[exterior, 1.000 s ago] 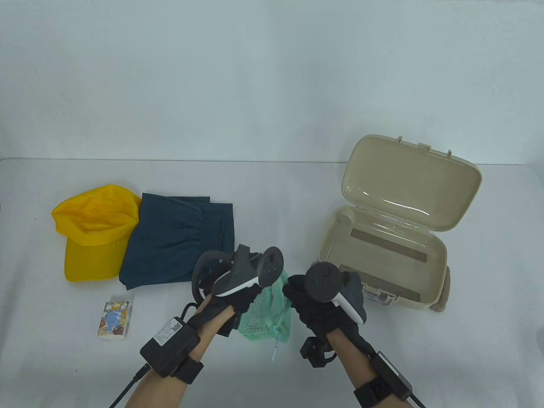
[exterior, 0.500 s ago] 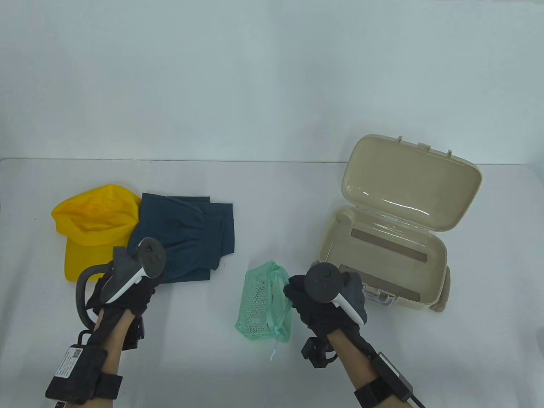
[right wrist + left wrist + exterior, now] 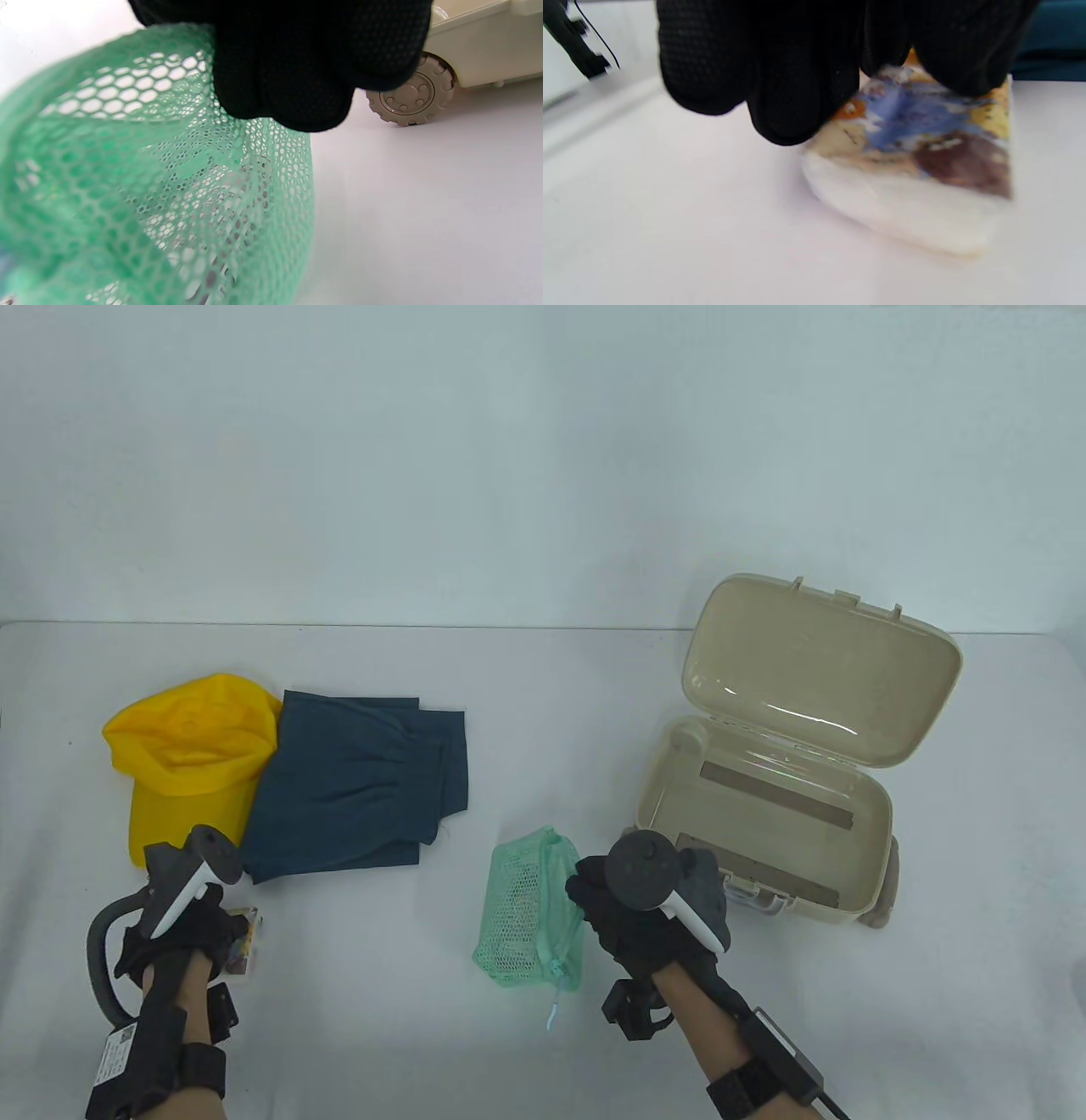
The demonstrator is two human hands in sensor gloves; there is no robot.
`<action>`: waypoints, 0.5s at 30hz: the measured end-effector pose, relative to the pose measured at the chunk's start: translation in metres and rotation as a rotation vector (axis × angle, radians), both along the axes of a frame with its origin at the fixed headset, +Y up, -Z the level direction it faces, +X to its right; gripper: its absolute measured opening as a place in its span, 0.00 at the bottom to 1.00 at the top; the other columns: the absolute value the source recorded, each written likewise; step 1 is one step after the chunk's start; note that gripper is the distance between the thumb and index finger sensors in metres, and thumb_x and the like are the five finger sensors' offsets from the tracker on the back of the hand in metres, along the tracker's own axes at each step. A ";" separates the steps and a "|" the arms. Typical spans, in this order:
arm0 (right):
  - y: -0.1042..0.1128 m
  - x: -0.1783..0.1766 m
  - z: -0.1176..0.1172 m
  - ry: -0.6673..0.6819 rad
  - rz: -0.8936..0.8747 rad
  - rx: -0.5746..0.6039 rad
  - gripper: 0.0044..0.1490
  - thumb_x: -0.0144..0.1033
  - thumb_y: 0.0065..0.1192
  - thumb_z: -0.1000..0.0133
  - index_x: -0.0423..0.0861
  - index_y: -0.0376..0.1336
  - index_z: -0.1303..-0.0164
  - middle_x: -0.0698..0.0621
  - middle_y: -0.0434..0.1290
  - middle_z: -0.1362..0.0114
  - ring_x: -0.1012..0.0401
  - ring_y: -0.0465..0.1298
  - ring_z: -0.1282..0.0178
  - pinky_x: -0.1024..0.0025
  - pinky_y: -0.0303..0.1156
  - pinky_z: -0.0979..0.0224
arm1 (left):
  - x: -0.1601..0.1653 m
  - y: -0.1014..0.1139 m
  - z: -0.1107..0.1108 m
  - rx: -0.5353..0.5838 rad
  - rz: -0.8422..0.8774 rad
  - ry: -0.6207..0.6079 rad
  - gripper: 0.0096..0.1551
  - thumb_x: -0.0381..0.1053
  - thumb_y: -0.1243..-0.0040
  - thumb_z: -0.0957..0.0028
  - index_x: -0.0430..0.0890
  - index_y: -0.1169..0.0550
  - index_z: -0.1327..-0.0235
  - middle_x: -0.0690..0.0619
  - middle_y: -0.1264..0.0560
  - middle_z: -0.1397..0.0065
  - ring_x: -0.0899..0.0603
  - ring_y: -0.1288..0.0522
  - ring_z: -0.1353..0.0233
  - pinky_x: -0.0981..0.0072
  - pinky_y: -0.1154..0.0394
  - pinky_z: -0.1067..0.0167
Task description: Pack suitcase
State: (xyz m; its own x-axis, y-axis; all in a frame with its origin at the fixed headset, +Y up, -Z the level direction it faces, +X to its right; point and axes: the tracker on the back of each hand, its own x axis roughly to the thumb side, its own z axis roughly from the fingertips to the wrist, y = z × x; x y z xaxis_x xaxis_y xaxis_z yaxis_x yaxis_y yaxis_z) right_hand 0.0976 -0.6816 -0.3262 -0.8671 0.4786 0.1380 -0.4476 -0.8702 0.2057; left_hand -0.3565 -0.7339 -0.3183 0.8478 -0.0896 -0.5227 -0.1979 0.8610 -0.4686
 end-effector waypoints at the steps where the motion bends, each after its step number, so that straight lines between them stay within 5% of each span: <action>1: 0.000 0.000 0.000 0.000 0.000 0.000 0.27 0.48 0.57 0.41 0.43 0.70 0.41 0.53 0.82 0.49 0.60 0.84 0.52 0.63 0.81 0.47 | 0.001 -0.003 -0.001 -0.015 0.023 -0.005 0.41 0.57 0.36 0.54 0.54 0.33 0.24 0.48 0.21 0.33 0.43 0.16 0.43 0.55 0.19 0.49; 10: 0.000 0.000 0.000 -0.001 -0.003 0.002 0.27 0.48 0.57 0.41 0.43 0.70 0.41 0.53 0.82 0.49 0.60 0.84 0.53 0.63 0.81 0.47 | 0.000 -0.006 -0.002 -0.007 0.082 -0.060 0.33 0.51 0.35 0.55 0.48 0.27 0.34 0.49 0.19 0.41 0.47 0.14 0.52 0.61 0.16 0.51; 15: 0.000 0.000 -0.001 0.003 -0.008 0.004 0.27 0.48 0.57 0.41 0.43 0.70 0.41 0.53 0.82 0.49 0.60 0.84 0.53 0.63 0.81 0.47 | 0.010 0.024 -0.005 0.114 0.094 -0.102 0.31 0.50 0.34 0.54 0.47 0.26 0.35 0.49 0.18 0.43 0.47 0.13 0.53 0.62 0.15 0.52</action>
State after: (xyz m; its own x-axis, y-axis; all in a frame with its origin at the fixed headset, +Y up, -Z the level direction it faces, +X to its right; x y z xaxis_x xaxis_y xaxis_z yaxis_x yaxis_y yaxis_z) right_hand 0.0978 -0.6818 -0.3269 -0.8628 0.4851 0.1421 -0.4541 -0.8673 0.2038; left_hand -0.3466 -0.7098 -0.3231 0.8988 0.0474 -0.4358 -0.2364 0.8897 -0.3907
